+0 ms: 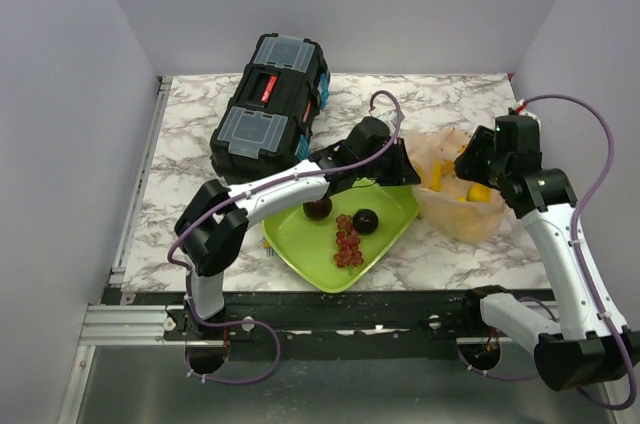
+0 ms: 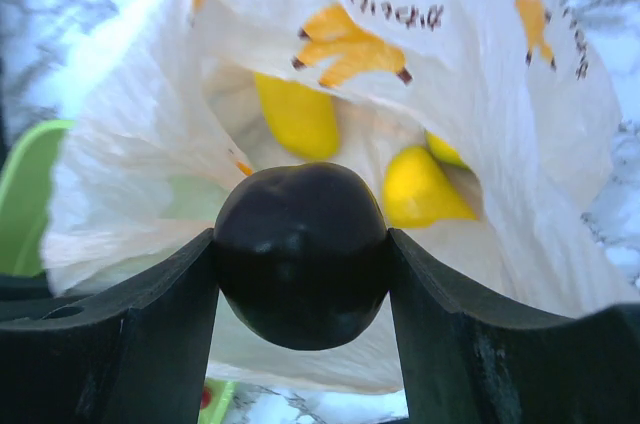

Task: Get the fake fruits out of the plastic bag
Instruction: Take out the fake fruit from the plastic bag, then place the fake fruit in the bin.

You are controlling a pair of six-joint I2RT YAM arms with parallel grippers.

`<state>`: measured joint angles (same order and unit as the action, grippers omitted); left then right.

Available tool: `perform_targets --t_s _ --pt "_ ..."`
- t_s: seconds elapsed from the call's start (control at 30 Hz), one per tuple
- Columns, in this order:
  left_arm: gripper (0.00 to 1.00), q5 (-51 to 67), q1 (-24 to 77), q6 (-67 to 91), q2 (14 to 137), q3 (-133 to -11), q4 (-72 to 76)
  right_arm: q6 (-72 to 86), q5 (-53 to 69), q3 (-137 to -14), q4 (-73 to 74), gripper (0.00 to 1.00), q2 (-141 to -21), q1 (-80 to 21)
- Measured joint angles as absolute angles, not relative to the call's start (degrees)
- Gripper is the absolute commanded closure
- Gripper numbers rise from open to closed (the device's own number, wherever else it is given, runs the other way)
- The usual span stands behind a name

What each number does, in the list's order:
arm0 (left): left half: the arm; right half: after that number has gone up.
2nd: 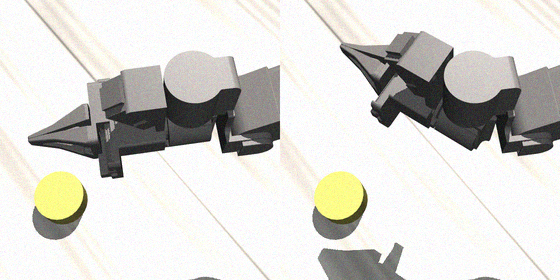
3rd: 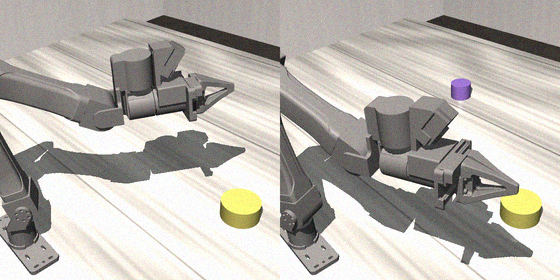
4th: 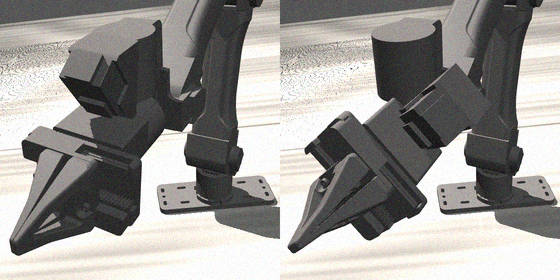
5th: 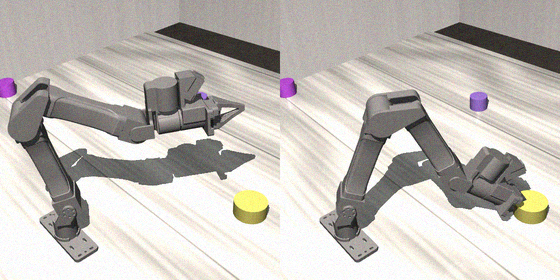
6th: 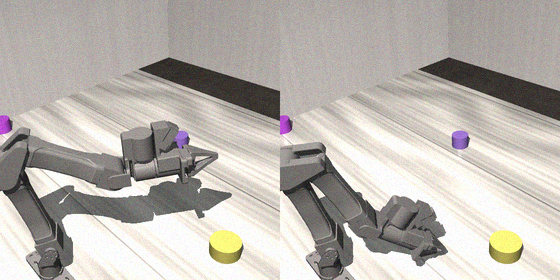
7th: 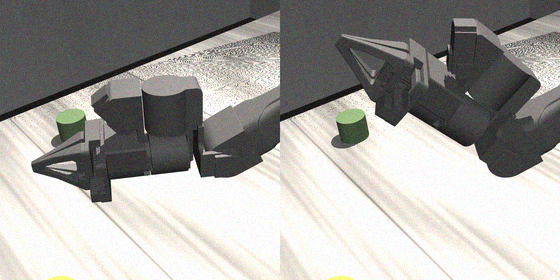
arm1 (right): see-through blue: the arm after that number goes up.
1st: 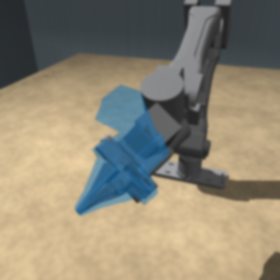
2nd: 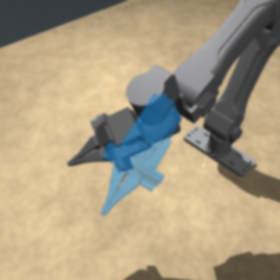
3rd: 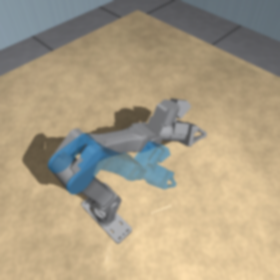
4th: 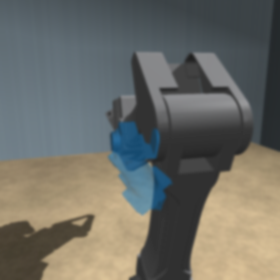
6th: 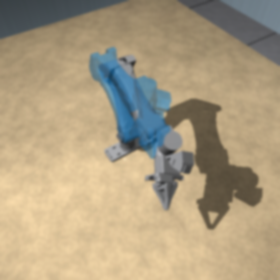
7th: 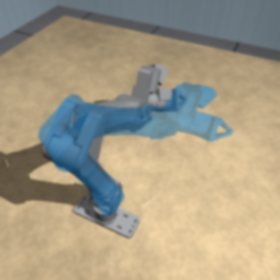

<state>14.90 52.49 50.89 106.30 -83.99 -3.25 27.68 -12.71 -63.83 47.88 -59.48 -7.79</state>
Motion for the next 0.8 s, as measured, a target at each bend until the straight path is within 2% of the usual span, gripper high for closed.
perform_targets --t_s 0.1,0.2,0.37,0.57,0.6,0.8 --pt "0.62 15.9 52.2 50.6 106.3 -84.4 -3.5 26.9 -12.0 -66.8 48.2 0.97 -57.6 -7.8" --pt "0.51 17.5 52.1 50.7 106.3 -84.4 -3.5 26.4 -9.7 -68.4 48.1 0.97 -57.1 -7.8" --pt "0.39 19.6 51.6 50.5 104.7 -83.2 -3.4 25.5 -5.4 -68.4 48.5 0.98 -57.0 -7.8" --pt "0.26 23.0 49.4 50.5 92.4 -71.0 1.9 24.8 -0.2 -70.5 48.8 0.97 -56.7 -7.8" --pt "0.12 23.4 48.7 50.2 89.5 -68.9 2.5 24.8 0.7 -70.9 48.7 0.97 -56.6 -7.8" --pt "0.04 25.9 43.8 46.7 77.3 -65.3 0.7 24.1 5.4 -73.8 48.6 0.98 -57.8 -7.8"
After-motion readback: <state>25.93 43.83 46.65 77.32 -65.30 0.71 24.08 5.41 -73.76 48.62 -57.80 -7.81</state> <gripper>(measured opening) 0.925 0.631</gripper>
